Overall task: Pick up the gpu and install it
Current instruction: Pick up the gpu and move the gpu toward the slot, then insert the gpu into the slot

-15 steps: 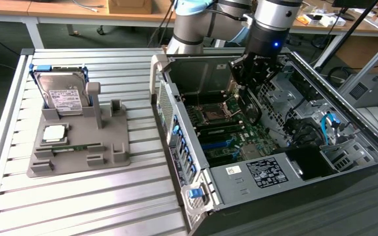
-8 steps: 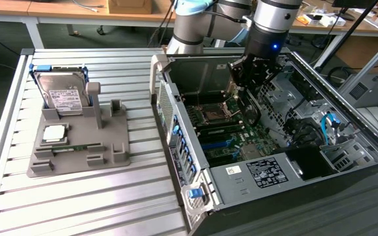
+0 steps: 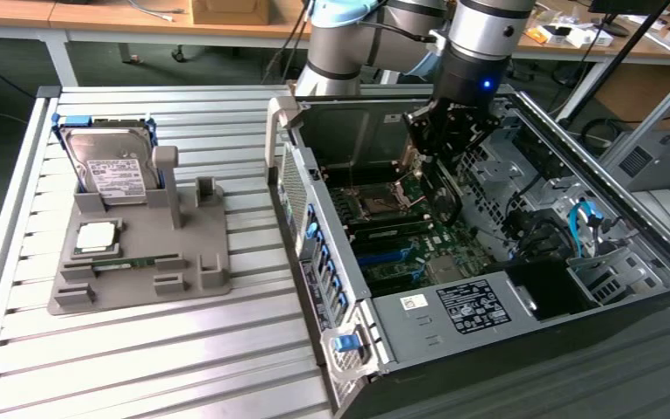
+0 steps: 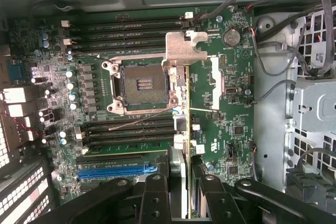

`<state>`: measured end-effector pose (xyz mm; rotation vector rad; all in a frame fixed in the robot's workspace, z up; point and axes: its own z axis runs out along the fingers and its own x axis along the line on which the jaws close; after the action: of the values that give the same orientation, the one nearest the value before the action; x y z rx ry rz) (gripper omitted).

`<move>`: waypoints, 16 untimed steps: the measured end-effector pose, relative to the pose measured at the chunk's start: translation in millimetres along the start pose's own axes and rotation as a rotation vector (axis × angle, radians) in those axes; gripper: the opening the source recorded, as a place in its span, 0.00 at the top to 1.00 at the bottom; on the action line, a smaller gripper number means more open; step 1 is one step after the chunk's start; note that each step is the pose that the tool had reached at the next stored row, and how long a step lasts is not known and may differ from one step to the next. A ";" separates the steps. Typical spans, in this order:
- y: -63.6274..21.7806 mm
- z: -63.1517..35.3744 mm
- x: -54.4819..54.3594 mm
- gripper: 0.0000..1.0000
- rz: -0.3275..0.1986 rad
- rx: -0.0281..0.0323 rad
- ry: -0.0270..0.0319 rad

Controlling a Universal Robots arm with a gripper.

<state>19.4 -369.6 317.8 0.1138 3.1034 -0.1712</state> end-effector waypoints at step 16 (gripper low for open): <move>0.0 0.0 0.0 0.73 -0.063 -0.0022 -0.0069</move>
<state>19.4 -369.6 317.8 0.0147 3.1020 -0.1694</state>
